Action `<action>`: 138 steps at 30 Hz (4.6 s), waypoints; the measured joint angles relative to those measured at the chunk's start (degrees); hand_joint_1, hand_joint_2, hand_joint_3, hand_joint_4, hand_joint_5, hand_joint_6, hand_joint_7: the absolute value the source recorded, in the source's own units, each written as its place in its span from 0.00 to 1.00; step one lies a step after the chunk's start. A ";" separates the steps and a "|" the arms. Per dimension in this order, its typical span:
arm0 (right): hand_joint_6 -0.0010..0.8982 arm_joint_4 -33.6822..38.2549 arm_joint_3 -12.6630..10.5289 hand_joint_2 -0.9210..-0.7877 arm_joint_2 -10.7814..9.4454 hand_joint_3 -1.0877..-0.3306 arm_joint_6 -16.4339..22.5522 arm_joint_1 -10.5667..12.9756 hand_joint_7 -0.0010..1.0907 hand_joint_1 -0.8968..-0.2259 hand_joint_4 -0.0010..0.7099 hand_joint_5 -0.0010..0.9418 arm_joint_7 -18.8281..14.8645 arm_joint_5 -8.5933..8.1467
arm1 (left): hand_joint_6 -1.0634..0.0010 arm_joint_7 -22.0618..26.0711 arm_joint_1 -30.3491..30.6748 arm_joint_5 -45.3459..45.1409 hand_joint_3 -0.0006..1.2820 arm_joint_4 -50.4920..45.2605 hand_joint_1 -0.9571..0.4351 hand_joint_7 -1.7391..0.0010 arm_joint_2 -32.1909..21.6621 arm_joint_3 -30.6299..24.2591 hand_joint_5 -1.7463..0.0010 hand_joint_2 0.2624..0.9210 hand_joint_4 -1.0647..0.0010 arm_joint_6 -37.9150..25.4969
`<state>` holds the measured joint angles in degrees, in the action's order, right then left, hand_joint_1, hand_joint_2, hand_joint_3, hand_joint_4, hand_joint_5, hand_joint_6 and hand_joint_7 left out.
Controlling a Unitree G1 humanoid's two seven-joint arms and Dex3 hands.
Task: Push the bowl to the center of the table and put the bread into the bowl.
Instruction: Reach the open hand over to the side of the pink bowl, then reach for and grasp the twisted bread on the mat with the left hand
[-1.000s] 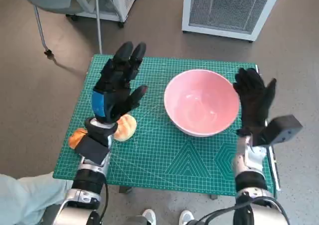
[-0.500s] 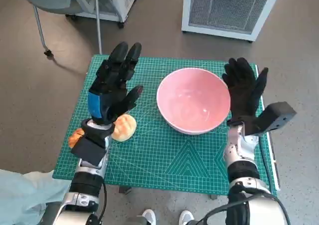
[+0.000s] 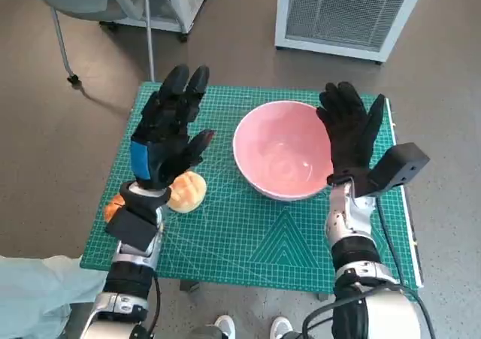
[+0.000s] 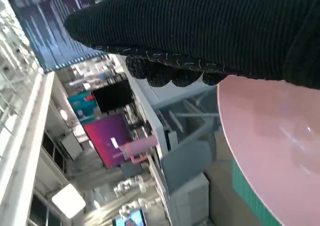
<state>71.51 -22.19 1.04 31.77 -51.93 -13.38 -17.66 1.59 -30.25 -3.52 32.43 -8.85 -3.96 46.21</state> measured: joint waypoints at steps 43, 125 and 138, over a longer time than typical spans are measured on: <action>0.14 -5.94 2.08 0.00 2.42 0.38 7.31 1.29 0.36 0.62 0.36 0.01 -0.73 2.18 | 0.54 -1.33 -0.19 -0.95 0.20 1.70 0.48 0.99 -1.75 -0.98 1.00 1.00 0.66 0.46; 0.00 -52.29 18.17 0.00 1.22 0.33 14.52 29.67 0.62 0.56 0.42 0.03 -2.38 7.07 | 0.68 27.41 6.28 -19.32 0.00 10.57 0.59 1.00 -47.69 11.45 0.99 0.81 0.90 2.68; 0.00 -54.35 18.18 0.00 1.37 0.31 13.83 30.29 0.61 0.55 0.41 0.03 -2.42 6.33 | 0.68 17.77 2.05 -31.14 0.00 14.82 0.58 1.00 -45.10 18.54 0.99 0.81 0.85 4.24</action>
<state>17.16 -4.01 2.41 45.61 -21.63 -15.80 -11.33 19.36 -28.20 -34.66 47.25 -53.96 14.58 50.45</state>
